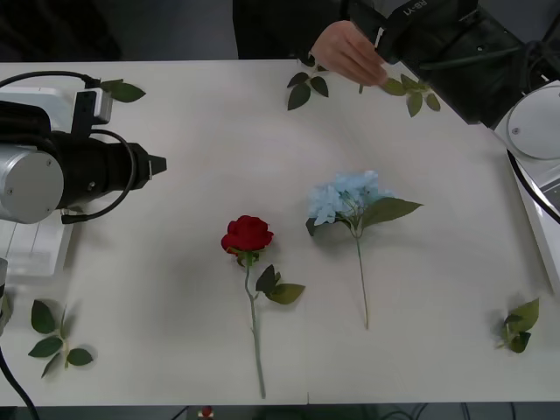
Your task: Place the red flowers into the right box and the blue flowers into the left box. If a person shows an open palm, hand one flower to the person first, then continue sorting.
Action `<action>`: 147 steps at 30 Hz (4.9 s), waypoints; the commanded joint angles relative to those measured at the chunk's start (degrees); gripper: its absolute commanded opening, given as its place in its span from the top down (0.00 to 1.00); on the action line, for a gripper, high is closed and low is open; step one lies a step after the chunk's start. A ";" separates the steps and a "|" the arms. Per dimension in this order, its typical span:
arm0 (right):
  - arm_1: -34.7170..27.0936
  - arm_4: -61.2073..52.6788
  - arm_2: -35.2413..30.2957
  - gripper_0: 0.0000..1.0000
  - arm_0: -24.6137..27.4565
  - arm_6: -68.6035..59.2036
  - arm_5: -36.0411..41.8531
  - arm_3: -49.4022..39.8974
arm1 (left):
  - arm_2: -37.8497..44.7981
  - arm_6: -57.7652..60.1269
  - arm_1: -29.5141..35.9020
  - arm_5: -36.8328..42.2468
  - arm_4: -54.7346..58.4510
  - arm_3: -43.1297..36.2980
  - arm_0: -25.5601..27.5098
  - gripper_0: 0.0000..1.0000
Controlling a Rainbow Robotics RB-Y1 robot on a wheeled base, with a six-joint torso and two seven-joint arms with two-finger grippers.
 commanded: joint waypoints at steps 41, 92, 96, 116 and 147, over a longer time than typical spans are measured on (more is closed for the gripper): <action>-6.48 22.25 -17.06 0.00 18.55 -61.09 71.98 -20.47 | -25.16 13.08 -5.17 -3.47 -15.27 -2.44 4.36 0.00; 9.96 74.10 19.06 1.00 14.69 -83.06 59.68 -7.11 | -37.02 11.67 -7.98 -17.27 -31.09 10.30 12.80 1.00; 9.08 74.28 18.88 1.00 14.60 -83.15 59.33 -7.37 | -36.76 12.11 -7.98 -17.27 -30.91 10.30 12.45 1.00; 2.66 66.19 2.10 0.57 17.94 -83.41 68.12 -19.15 | -28.85 7.28 2.03 -17.27 -13.34 -6.39 11.57 1.00; 4.24 31.30 -21.99 0.00 17.94 -50.28 68.73 -26.00 | -13.03 -15.92 -3.59 -35.20 37.73 -5.60 1.55 1.00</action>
